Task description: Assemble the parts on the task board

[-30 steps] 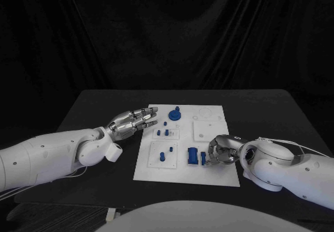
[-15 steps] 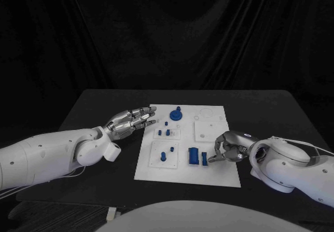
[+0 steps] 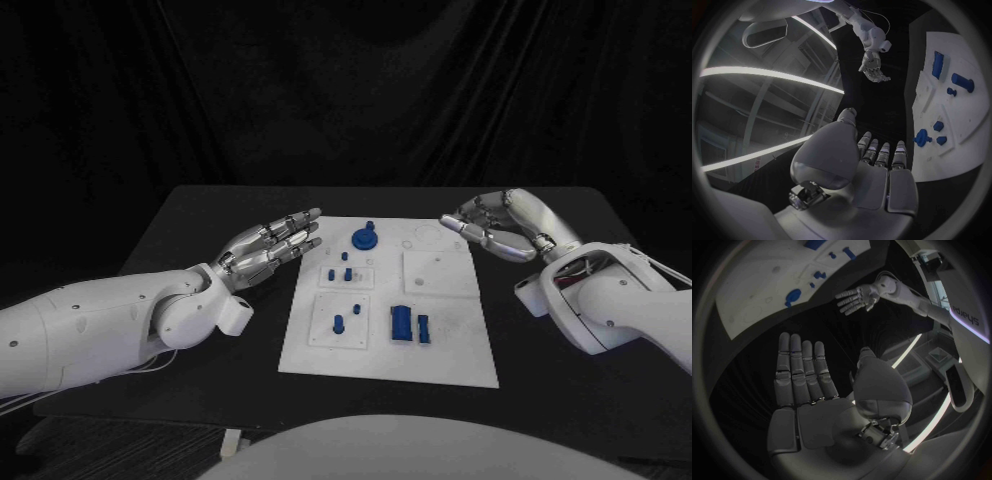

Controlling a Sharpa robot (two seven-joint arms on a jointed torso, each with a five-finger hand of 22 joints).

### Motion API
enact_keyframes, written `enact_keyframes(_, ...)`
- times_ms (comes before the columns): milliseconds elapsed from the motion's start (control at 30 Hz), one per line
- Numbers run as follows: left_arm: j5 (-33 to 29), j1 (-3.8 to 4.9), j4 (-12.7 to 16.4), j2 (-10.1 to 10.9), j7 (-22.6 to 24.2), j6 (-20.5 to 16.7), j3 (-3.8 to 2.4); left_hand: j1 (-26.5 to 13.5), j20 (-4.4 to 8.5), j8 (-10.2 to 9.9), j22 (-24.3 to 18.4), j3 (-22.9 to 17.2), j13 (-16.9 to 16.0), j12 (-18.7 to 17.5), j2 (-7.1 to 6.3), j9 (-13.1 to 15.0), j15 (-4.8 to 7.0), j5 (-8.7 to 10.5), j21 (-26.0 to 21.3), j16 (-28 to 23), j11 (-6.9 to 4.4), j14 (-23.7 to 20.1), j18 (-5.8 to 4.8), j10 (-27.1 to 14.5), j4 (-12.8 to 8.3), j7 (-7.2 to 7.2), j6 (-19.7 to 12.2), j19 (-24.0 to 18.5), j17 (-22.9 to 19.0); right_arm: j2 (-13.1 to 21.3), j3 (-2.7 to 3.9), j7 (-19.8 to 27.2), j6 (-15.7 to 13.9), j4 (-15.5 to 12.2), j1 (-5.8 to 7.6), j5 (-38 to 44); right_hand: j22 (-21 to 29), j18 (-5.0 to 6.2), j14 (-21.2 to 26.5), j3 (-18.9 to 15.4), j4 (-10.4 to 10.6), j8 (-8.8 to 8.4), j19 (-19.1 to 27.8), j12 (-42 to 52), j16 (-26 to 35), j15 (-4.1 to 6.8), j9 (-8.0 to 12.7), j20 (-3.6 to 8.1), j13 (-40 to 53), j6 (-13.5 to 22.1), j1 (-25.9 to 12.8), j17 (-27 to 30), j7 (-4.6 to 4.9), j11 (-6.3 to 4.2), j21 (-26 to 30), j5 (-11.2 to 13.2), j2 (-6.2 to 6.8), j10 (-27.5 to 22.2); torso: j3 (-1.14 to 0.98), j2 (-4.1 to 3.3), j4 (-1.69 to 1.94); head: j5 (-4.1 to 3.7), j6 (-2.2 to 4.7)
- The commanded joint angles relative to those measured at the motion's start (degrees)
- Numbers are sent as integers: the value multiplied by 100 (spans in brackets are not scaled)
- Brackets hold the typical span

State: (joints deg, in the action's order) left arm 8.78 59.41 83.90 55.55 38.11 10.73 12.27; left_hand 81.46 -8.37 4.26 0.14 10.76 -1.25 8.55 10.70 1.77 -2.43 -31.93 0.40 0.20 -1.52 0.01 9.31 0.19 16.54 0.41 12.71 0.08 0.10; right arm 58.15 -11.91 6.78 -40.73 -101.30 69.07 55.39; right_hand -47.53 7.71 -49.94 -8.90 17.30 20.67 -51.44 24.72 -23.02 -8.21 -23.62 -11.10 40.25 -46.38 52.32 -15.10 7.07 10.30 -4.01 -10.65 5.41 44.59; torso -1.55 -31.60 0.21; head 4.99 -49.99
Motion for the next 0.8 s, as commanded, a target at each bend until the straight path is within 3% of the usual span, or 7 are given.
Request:
enact_keyframes(33,168,-3,20,-35,1335,-732,-6,-229,163,-130,-14,161,10,-79,29,-14,82,289,-40,-20,-165,-1,-14,-16,34,-161,-98,-8,-10,-37,-1,1947,70,145,-16,-2721,572,-241,959,25,29,-449,1002,-769,687,-373,336,-226,-691,494,73,407,-29,333,120,126,35,-833,4,35,-28,24,-1)
enact_keyframes(167,534,-3,11,-40,1536,-1146,-6,-596,340,-232,-14,402,12,-102,-6,-23,111,874,-40,-20,-285,-1,-165,-14,28,-289,-122,-8,-10,-81,-2,2524,537,332,-96,-3673,3956,-268,3033,51,-60,-1122,4853,-1394,1569,-356,935,-239,-1393,1442,337,970,-486,-198,325,391,65,-2163,-9,50,-33,41,-1)
enact_keyframes(667,770,-4,-102,-98,1547,-1143,-6,-559,278,-263,-14,354,18,-154,149,-18,64,723,-40,-20,-162,-1,-152,-22,20,-164,-58,-8,-10,-154,-2,2993,1007,581,-229,-4191,4089,135,3493,165,-26,-1208,4913,-1031,1367,-224,1307,-442,-1998,1239,461,1102,-411,-236,312,406,-162,-2484,-1,41,-29,44,-1)
enact_keyframes(700,635,0,-106,-100,51,-1066,0,-2833,837,-426,-14,-54,125,-350,-259,-177,243,1487,-40,-20,152,-1,-376,-19,-481,-41,-424,-8,-10,-142,-7,2692,764,564,-218,-3920,4282,-174,3909,350,-535,-1439,5144,-1488,1670,86,1611,50,-2588,2287,-1270,1510,-707,-495,401,602,-541,-3065,-2,35,-25,31,0)
enact_keyframes(733,633,0,-105,-102,50,-1072,-2,-2842,837,-426,-14,-55,125,-350,-250,-177,243,1487,-40,-20,152,-1,-376,-19,-482,-41,-424,-8,-10,-147,-2,2691,760,566,-221,-3925,4327,-184,3995,401,-638,-1490,5144,-1556,1709,142,1684,125,-2720,2459,-1421,1510,-707,-531,401,642,-541,-3178,-1,35,-25,30,3)
enact_keyframes(767,623,1,-100,-109,44,-1103,-10,-3098,837,-426,-14,-115,125,-381,-258,-177,243,1554,-40,-20,152,-1,-375,-19,-542,-41,-462,-8,-10,-170,21,2683,739,577,-234,-3956,4753,-316,4267,890,-934,-1646,5144,-1801,1866,328,1865,388,-3071,3056,-2476,1510,-707,-1030,401,1065,-541,-3528,0,35,-25,24,18)
enact_keyframes(800,611,1,-95,-116,37,-1137,-20,-3288,837,-426,-14,-153,125,-401,-287,-177,243,1615,-40,-20,152,-1,-375,-19,-580,-41,-484,-8,-10,-195,46,2675,716,589,-248,-3991,4753,-771,4392,890,-1072,-2067,5144,-1916,2302,412,1950,511,-3233,3328,-2957,1510,-707,-1030,401,1065,-541,-3694,2,35,-25,19,36)
